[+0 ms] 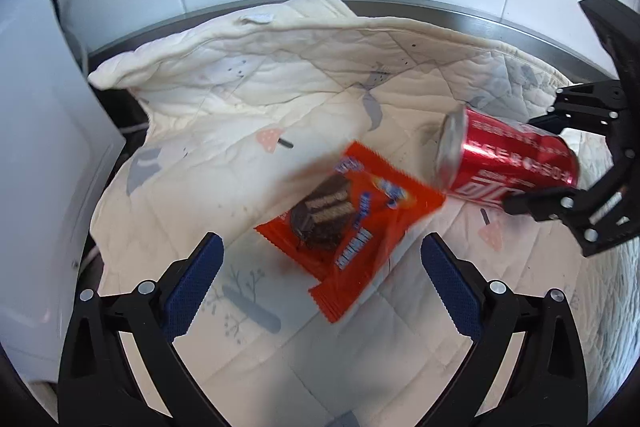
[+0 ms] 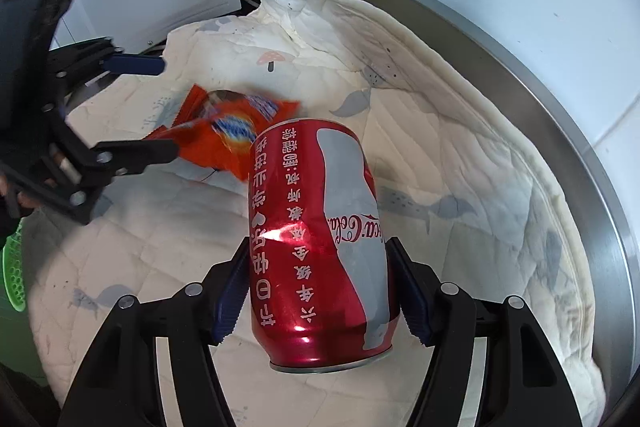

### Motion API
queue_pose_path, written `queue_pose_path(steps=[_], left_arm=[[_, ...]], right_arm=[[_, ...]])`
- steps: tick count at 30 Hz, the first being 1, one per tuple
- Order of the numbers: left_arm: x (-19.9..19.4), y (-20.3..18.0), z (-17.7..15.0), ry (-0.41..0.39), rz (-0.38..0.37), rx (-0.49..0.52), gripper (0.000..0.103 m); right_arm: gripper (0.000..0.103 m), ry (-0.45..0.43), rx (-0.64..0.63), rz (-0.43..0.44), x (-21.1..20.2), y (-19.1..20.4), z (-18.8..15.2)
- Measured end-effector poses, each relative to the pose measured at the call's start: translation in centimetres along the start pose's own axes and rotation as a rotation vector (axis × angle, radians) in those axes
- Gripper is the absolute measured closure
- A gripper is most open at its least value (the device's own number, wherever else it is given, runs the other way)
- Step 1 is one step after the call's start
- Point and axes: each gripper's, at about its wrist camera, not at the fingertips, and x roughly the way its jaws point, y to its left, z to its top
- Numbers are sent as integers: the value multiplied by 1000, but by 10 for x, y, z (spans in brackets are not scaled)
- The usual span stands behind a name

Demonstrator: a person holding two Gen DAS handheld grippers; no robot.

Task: Collect trash
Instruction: 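Grasp the orange wrapper with the left tool while the right tool grasps the red can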

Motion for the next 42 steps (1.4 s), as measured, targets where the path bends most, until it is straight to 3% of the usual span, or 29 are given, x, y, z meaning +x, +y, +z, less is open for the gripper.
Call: queue_pose_path(steps=[10, 23, 25, 30, 42], left_arm=[[31, -16, 16, 20, -42, 158, 5], [64, -11, 19, 59, -74, 174, 7], [65, -13, 18, 53, -64, 178, 10], [68, -14, 12, 63, -89, 151, 36], [32, -8, -14, 27, -62, 58, 49]], right_arm=[[40, 19, 7, 9, -5, -4, -22], [40, 38, 27, 22, 5, -10, -26], [40, 39, 22, 17, 6, -9, -25], [40, 36, 10, 7, 9, -7, -22], [38, 22, 37, -1, 18, -2, -12]])
